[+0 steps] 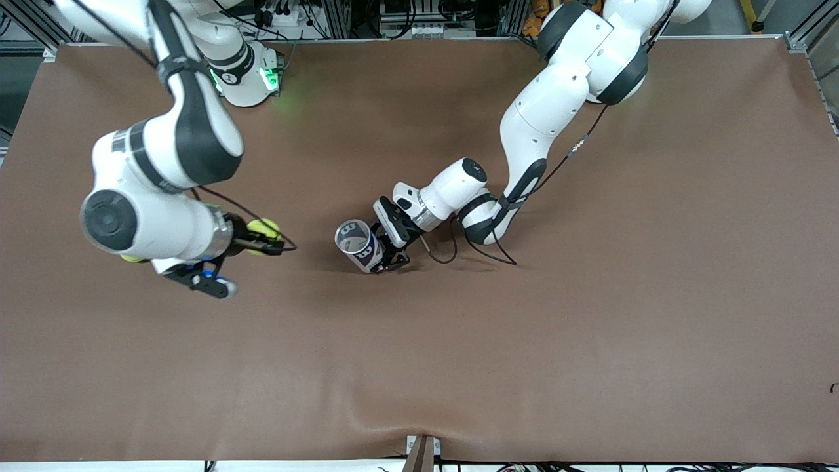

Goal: Insert tennis ball vertically with right arm
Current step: 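Carry the ball with the right gripper and drop it into the tube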

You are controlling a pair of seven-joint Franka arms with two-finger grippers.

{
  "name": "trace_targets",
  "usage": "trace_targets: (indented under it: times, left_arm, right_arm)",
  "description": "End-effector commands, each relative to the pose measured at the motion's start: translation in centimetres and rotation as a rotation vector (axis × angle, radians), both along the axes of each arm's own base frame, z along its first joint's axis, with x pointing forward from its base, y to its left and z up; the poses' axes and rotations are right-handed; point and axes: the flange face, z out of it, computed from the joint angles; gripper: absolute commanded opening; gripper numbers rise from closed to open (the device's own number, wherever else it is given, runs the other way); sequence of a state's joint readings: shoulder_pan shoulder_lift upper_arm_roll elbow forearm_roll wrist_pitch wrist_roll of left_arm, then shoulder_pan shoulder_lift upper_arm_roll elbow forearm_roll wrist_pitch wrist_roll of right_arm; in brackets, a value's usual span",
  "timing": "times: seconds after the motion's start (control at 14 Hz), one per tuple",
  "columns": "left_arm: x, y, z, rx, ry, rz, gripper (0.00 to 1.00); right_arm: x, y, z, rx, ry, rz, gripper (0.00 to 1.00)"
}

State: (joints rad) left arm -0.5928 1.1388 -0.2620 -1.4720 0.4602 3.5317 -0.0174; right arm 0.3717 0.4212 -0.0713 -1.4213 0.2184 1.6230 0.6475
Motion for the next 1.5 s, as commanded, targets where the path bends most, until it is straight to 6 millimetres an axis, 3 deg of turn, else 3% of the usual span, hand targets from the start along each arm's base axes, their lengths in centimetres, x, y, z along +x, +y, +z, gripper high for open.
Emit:
trace_targets:
  times: [0.0, 0.07, 0.5, 0.64, 1.0, 1.29, 1.36, 1.43]
  left_arm:
    - [-0.2, -0.1, -0.3, 0.0, -0.017, -0.016, 0.64]
    - [-0.2, -0.1, -0.3, 0.0, -0.017, -0.016, 0.64]
    - [-0.2, -0.1, -0.2, 0.0, -0.02, -0.018, 0.65]
    - [-0.2, -0.1, -0.2, -0.002, -0.02, -0.017, 0.65]
    - [-0.2, -0.1, -0.2, -0.002, -0.019, -0.016, 0.65]
    - [-0.2, -0.2, -0.1, -0.004, -0.019, -0.016, 0.67]
    - [-0.1, -0.1, -0.1, -0.003, -0.02, -0.016, 0.67]
    - [-0.1, -0.1, -0.1, -0.003, -0.02, -0.016, 0.67]
  right_arm:
    - [-1.9, 3.5, 1.7, 0.003, 0.012, -0.064, 0.14]
    - [-2.6, 5.3, 1.7, -0.004, 0.011, -0.075, 0.14]
    - [-4.3, 10.8, 1.3, -0.011, -0.024, -0.12, 0.14]
    - [-4.4, 12.6, -0.3, -0.017, -0.038, -0.134, 0.14]
    - [-3.4, 13.5, -3.3, -0.022, -0.053, -0.159, 0.14]
    - [-2.7, 13.6, -4.6, -0.018, -0.077, -0.168, 0.15]
    - [-2.5, 13.4, -5.0, -0.018, -0.075, -0.174, 0.18]
    - [-2.4, 13.3, -5.2, -0.02, -0.074, -0.176, 0.38]
